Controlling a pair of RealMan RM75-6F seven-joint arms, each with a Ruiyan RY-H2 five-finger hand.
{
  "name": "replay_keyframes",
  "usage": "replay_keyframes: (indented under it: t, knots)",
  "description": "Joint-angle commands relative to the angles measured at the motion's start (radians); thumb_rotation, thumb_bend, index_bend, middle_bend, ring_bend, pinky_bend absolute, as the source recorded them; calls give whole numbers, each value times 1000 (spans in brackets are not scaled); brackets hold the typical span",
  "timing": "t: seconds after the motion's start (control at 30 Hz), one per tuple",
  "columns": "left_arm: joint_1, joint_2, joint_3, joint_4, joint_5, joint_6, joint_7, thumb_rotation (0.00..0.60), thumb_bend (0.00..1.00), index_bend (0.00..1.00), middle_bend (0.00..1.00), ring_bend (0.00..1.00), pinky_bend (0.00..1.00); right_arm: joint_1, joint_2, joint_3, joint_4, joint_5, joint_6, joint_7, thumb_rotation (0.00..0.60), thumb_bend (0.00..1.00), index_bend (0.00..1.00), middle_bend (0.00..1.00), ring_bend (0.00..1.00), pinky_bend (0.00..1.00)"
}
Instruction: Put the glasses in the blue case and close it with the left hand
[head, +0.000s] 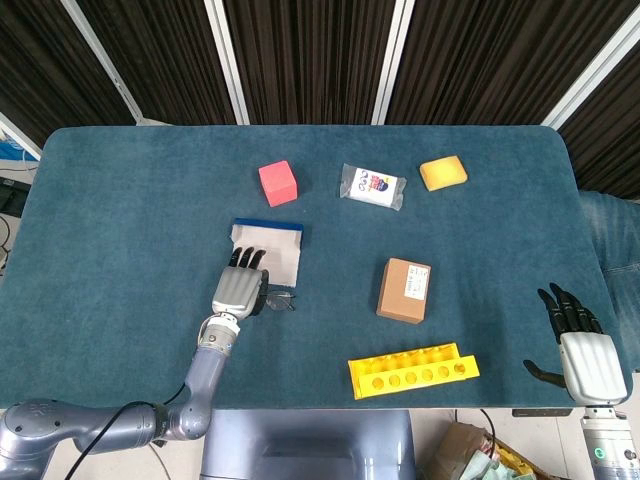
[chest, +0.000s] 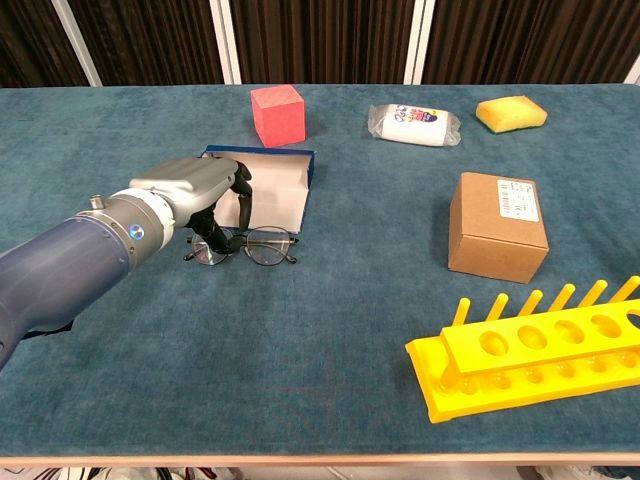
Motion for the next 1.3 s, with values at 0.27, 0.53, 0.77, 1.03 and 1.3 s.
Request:
replay_keyframes:
  t: [0.27, 0.53, 0.77, 1.03, 1.3]
  knots:
    - [0, -10, -7, 15, -5, 2, 13, 600, 375, 545, 107, 0, 0, 0, 1, 0, -3, 2, -3, 2, 600, 81, 0, 0, 90, 187]
    - [-2, -16, -6, 26, 2, 4, 26, 600, 375, 540, 106, 0, 0, 1, 3, 0, -5, 7, -6, 3, 600, 82, 0, 0, 91, 187]
    - [2, -20, -6, 38, -4, 3, 37, 600, 382, 540, 108, 0, 0, 0, 3, 1, -6, 8, -6, 5, 600, 82, 0, 0, 91, 187]
    - [5, -21, -9, 43, -6, -2, 38, 600, 391, 550, 114, 0, 0, 1, 3, 2, -8, 10, -6, 7, 600, 84, 0, 0, 91, 187]
    - [8, -16, -13, 35, -1, 4, 41, 600, 427, 576, 129, 0, 0, 1, 3, 2, -11, 14, -10, 10, 600, 86, 0, 0, 90, 187]
